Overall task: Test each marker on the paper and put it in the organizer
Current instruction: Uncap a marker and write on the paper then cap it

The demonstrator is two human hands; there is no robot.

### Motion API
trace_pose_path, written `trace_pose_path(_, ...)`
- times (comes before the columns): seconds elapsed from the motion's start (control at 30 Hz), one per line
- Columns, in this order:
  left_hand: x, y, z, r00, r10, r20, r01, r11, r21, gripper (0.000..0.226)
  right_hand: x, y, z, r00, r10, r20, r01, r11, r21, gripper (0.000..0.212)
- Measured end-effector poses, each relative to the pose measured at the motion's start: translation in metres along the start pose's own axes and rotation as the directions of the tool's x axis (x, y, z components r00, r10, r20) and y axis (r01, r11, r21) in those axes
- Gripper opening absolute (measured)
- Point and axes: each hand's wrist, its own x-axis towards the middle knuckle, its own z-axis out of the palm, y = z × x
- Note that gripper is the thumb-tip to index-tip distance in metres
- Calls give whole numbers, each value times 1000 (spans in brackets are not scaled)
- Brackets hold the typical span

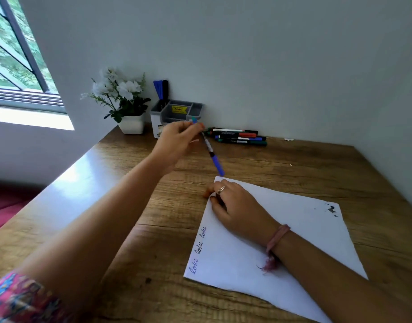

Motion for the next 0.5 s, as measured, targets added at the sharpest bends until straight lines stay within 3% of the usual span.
trace_pose_path(0.07, -12, 10, -12, 999, -32, -2, 31, 975, -219, 17, 1, 0, 0, 1000, 12, 8, -13, 1000, 15, 20)
trace_pose_path(0.2, -32, 12, -23, 997, -74, 20, 76, 900, -429, 17, 0, -3, -3, 999, 46, 25, -47, 998, 42, 19)
trace_pose_path(0.33, -41, -2, -16, 983, -145, 113, 181, 870, -458, 19, -2, -5, -6, 992, 125, 0, -124, 980, 158, 17)
trace_pose_path(0.43, -44, -4, -9, 971, -146, 190, 222, 848, -481, 30, -2, -11, -11, 983, 166, -83, -129, 930, 343, 10)
trace_pose_path(0.5, -48, -3, -4, 962, -127, 244, 237, 830, -504, 25, 0, -20, -17, 962, 230, -150, -128, 857, 499, 25)
